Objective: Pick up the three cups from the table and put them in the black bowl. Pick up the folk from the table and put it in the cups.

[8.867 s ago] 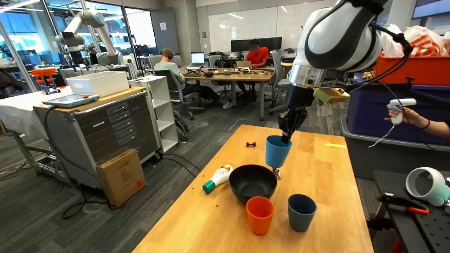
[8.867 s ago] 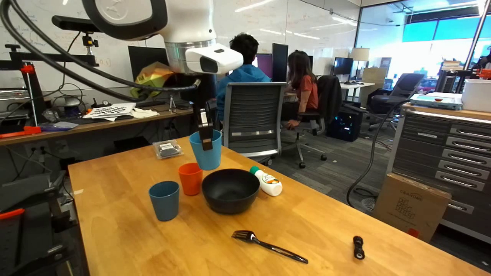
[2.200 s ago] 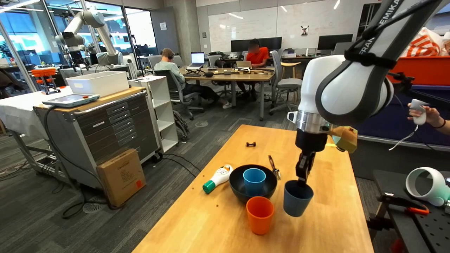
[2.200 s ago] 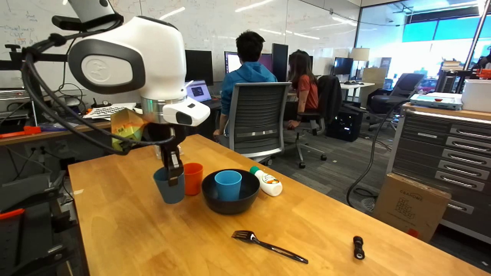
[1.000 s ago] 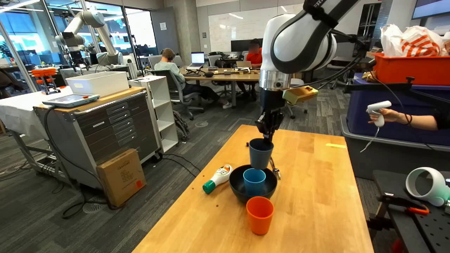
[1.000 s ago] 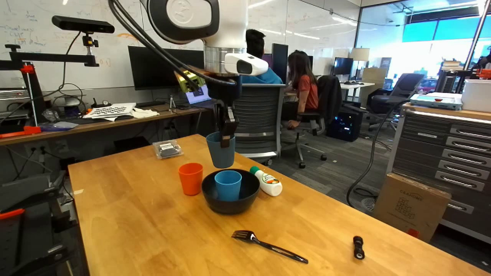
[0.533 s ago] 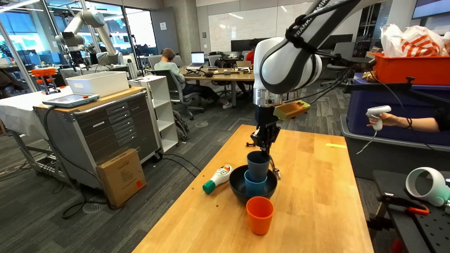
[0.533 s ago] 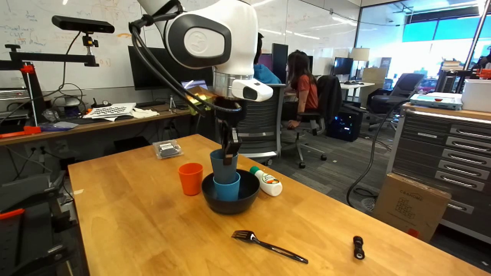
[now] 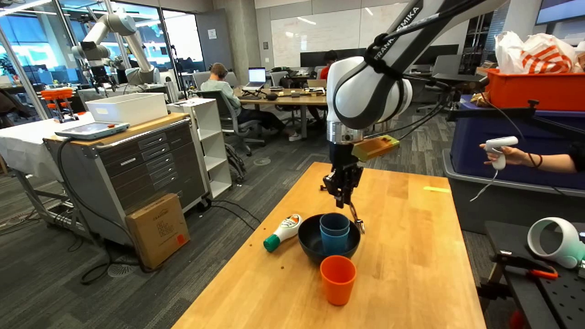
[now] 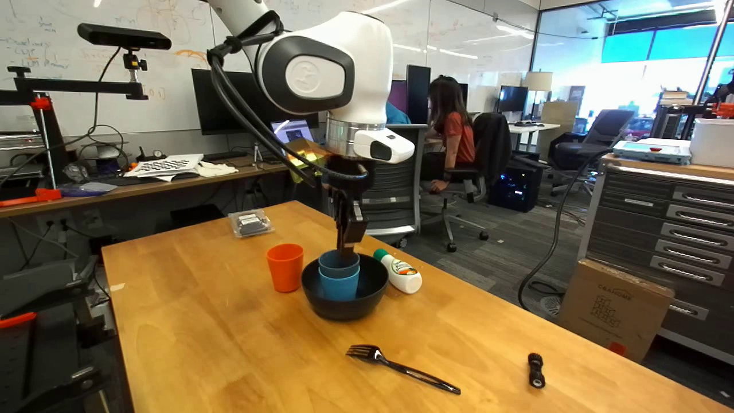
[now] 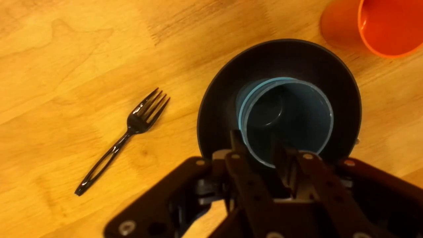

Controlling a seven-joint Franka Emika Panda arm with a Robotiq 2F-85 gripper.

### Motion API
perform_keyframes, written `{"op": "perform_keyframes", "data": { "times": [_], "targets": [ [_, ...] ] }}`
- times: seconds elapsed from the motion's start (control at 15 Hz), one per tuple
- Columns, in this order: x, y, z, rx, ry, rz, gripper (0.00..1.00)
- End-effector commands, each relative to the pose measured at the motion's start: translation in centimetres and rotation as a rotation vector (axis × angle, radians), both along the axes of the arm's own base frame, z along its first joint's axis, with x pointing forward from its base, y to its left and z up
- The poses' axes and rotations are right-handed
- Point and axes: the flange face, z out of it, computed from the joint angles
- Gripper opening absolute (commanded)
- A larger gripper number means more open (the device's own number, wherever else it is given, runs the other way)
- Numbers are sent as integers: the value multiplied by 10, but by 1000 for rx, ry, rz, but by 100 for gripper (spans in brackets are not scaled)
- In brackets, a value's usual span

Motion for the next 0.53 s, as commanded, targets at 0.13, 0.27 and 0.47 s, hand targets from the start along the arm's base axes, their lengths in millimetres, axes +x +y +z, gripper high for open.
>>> {"op": "perform_keyframes", "data": {
  "times": [0.13,0.27,0.47],
  "targets": [
    [1,7,14,12,-32,1,77],
    [-6,12,24,31,-60,10,90],
    [-31,23,42,32,-109,58,100]
  ]
}}
